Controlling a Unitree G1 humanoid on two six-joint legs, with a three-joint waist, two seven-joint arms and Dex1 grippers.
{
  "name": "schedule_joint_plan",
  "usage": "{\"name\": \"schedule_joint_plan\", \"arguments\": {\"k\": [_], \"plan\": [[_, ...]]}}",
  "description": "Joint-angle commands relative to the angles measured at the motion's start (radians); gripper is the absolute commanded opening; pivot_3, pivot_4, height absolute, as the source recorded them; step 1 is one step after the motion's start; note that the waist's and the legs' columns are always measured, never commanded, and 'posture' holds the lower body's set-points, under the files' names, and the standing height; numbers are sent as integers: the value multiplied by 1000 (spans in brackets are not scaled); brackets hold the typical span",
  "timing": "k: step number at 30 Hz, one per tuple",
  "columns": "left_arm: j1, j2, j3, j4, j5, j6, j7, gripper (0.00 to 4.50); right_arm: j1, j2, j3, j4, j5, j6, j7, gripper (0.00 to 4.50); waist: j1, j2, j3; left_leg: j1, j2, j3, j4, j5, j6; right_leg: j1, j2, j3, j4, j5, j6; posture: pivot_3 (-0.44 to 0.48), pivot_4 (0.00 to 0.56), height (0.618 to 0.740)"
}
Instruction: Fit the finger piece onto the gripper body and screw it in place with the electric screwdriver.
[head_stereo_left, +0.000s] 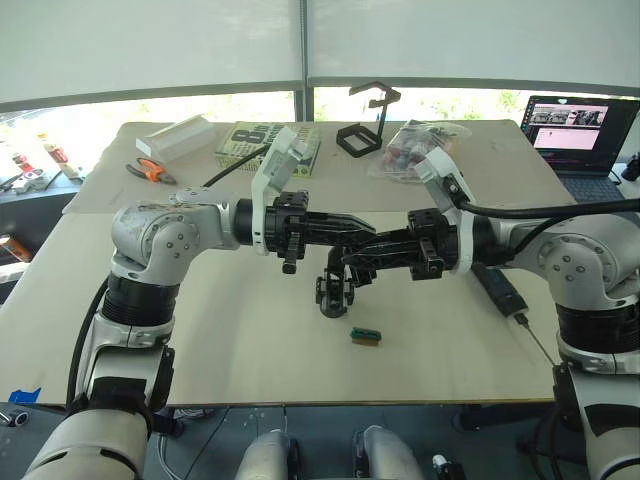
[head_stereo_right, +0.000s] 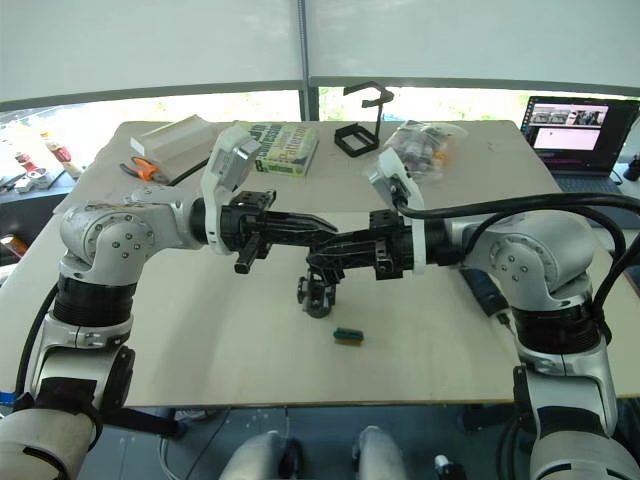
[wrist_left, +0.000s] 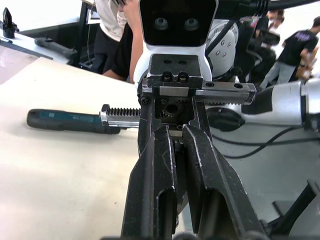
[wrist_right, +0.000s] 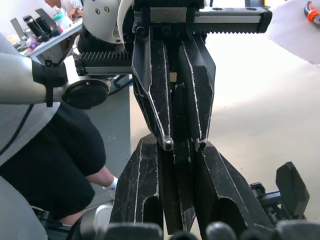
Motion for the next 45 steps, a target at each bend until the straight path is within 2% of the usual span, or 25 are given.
{"name": "schedule_joint_plan", "arguments": {"k": [1,2,5,9,11,14,16,22,27,33,45], "plan": [[40,85,13,-27,83,-113,-63,924,14,-13,-21,-37,-56,-127,30,392,-2,0,0,0,0,0,0,0,0,-1,0,0,0,0,0,0,150,740],[55,108,23,-26,104,-155,-79,1257,27,-10,-19,-46,-72,-163,35,392,-4,0,0,0,0,0,0,0,0,-1,0,0,0,0,0,0,150,740],[102,165,34,-14,177,-279,-118,2704,60,-3,-12,-60,-112,-241,46,391,-5,0,0,0,1,0,-1,0,-1,-1,0,0,0,0,0,0,150,740],[246,260,-15,36,358,-578,-236,4500,101,4,-7,-73,-141,-294,46,391,-3,1,0,1,1,1,-1,0,0,-1,-1,0,0,0,0,0,150,740],[305,265,-35,91,424,-690,-255,4500,119,7,-8,-78,-150,-308,43,391,-2,1,0,0,1,2,-1,0,0,-1,-2,-1,-1,0,-1,0,150,740],[345,224,-71,198,519,-853,-245,4500,133,11,-15,-84,-149,-311,31,391,7,1,0,-1,1,1,-1,0,0,-2,-3,-1,-2,1,-3,0,150,740],[345,172,-93,275,562,-919,-225,4500,140,10,-22,-90,-143,-305,24,391,13,1,0,-2,1,1,0,0,1,-2,-3,-2,-3,4,-7,0,150,740],[275,0,-134,506,669,-1059,-154,4500,167,-7,-37,-122,-124,-285,8,391,14,1,0,-8,2,0,2,-1,4,-2,-2,-4,-9,5,-8,0,150,740],[235,-90,-157,616,707,-1106,-152,4500,190,-24,-50,-153,-102,-266,-14,391,7,1,0,-8,2,0,2,-1,4,-2,-2,-5,-9,5,-7,0,150,740],[223,-159,-166,661,731,-1127,-143,4500,216,-31,-65,-180,-89,-253,-40,391,2,1,0,-7,2,0,2,-1,4,-2,-1,-6,-8,5,-7,0,150,740],[218,-211,-166,705,757,-1144,-131,4500,236,-35,-65,-193,-81,-252,-71,391,3,1,0,-7,2,0,2,-1,4,-1,0,-7,-8,5,-7,0,150,740]]}}
